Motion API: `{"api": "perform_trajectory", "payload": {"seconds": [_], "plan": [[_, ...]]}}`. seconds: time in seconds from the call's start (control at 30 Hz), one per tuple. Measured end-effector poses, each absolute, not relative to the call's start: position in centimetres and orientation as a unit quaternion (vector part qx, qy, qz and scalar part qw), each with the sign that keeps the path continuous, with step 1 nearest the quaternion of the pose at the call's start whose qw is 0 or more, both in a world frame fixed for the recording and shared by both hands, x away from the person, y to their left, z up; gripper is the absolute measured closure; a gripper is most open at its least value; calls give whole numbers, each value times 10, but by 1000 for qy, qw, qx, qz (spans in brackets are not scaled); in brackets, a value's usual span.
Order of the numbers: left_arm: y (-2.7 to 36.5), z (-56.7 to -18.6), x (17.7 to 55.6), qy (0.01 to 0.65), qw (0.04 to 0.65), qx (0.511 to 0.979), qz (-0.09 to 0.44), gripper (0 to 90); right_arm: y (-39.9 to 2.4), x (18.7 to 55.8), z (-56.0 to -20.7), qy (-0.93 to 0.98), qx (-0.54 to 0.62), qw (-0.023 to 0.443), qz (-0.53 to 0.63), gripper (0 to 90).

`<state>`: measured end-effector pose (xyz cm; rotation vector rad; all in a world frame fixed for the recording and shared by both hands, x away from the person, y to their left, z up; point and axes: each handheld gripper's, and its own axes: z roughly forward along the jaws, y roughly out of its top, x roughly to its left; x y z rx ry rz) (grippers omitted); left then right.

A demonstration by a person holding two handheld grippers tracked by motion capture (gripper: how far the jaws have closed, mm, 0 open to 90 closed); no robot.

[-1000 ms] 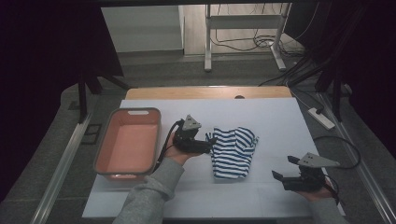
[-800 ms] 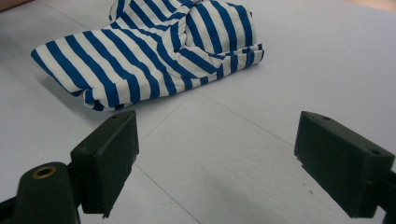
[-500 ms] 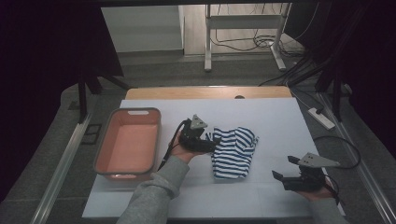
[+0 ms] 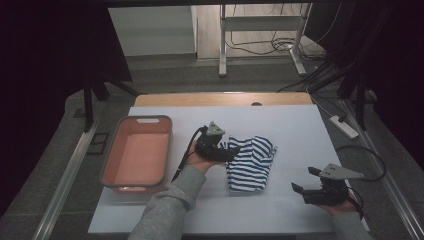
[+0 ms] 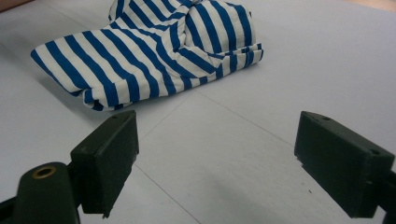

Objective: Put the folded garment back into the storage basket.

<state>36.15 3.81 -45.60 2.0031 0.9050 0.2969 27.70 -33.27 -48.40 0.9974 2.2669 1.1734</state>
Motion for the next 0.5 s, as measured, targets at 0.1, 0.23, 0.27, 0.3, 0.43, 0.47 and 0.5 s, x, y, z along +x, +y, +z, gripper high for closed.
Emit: {"api": "perform_trajectory", "payload": {"seconds": [0.1, 0.23, 0.27, 0.3, 0.43, 0.47, 0.5], "plan": [[37, -457, 363, 366, 446, 808, 117, 155, -333, 277, -484, 810, 357, 200, 419, 145], [36, -458, 367, 369, 444, 809, 116, 152, -333, 277, -484, 810, 357, 200, 420, 144], [35, -459, 368, 371, 445, 807, 114, 152, -333, 277, -484, 810, 357, 200, 420, 144], [35, -460, 369, 372, 444, 807, 113, 152, -333, 277, -484, 810, 358, 199, 420, 144], [34, -463, 373, 371, 440, 810, 110, 149, -334, 277, -484, 808, 359, 201, 421, 144], [33, -463, 374, 372, 441, 809, 109, 149, -334, 276, -484, 808, 359, 201, 421, 144], [33, -464, 375, 373, 440, 809, 109, 149, -334, 276, -484, 808, 359, 201, 421, 144]]}}
